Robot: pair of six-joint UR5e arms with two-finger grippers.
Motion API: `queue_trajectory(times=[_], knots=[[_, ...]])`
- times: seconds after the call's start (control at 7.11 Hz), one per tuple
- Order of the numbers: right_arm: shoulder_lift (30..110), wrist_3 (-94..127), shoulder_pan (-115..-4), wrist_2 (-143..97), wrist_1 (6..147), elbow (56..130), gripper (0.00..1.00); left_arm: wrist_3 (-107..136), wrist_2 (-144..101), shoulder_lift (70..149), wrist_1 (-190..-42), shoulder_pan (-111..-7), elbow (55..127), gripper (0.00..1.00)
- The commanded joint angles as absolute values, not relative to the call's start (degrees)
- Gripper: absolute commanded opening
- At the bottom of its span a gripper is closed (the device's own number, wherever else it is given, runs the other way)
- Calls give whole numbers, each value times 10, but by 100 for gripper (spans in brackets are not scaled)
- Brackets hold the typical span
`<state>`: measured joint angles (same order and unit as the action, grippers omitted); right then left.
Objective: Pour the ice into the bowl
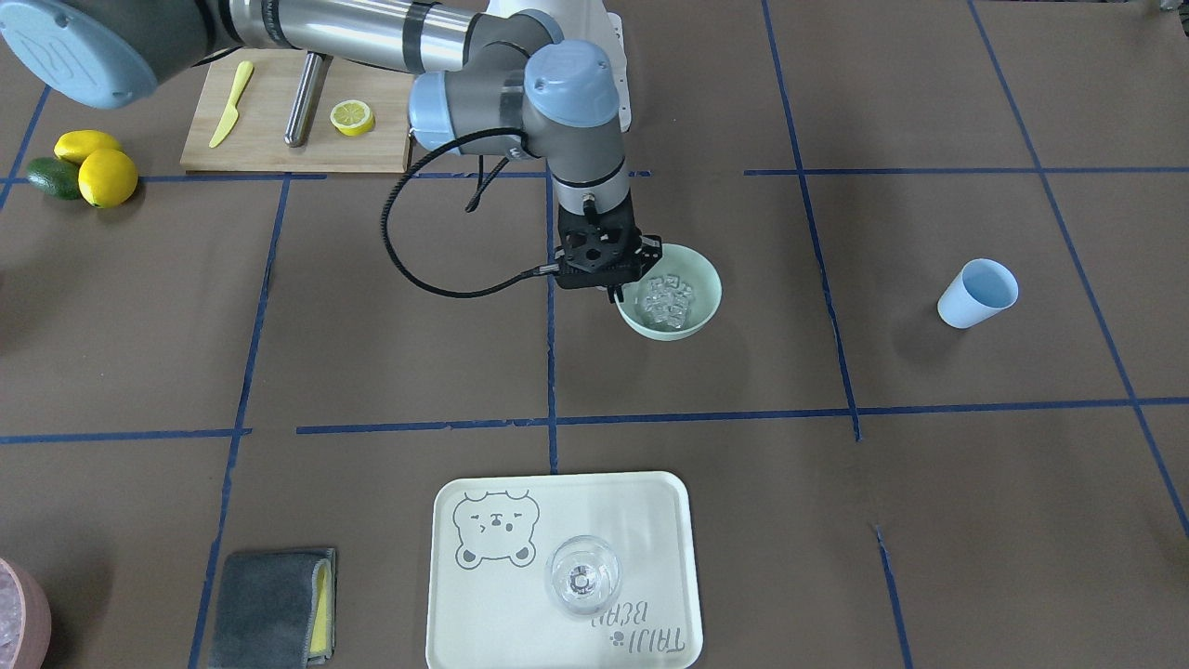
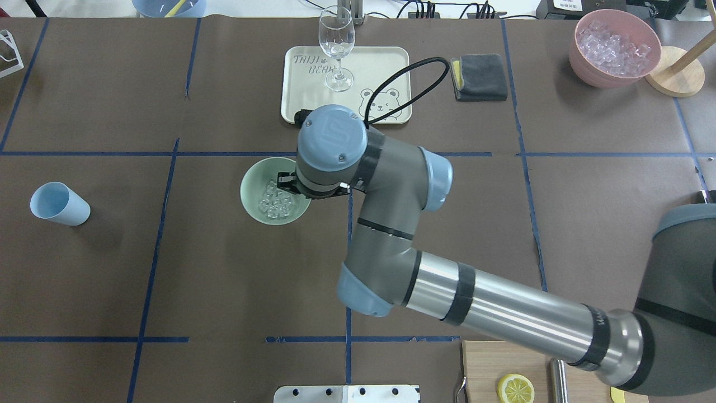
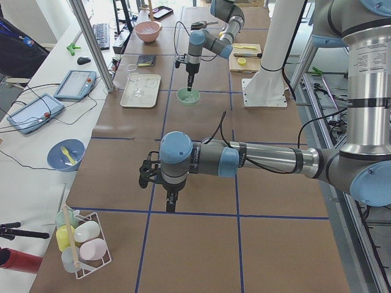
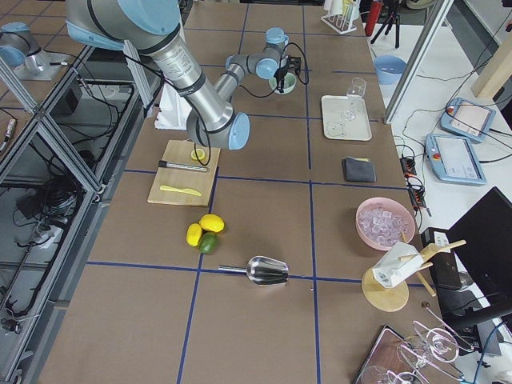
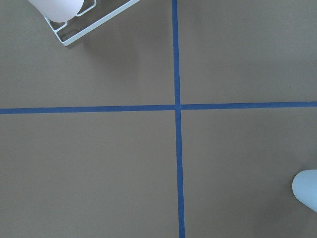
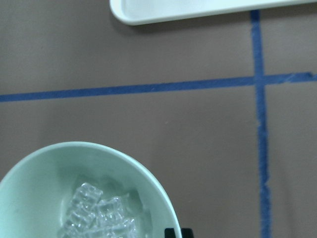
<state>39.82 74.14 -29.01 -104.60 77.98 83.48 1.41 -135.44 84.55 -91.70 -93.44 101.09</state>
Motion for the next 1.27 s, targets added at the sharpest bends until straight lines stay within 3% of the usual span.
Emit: queue_trajectory(times=[0.0, 0.42, 0.84, 1.12], knots=[[530, 641, -384, -1156, 781, 964, 0, 13, -1354, 846, -917, -934, 1011, 100], [721, 444, -478, -1232, 766, 1043, 0, 13, -1359, 846, -917, -933, 1010, 100], [935, 331, -544, -1287, 568, 1029, 0, 13, -1360, 846, -918, -933, 1010, 100], [962, 300, -554, -1285, 510, 966, 0, 13, -1361, 846, -918, -933, 1010, 100]])
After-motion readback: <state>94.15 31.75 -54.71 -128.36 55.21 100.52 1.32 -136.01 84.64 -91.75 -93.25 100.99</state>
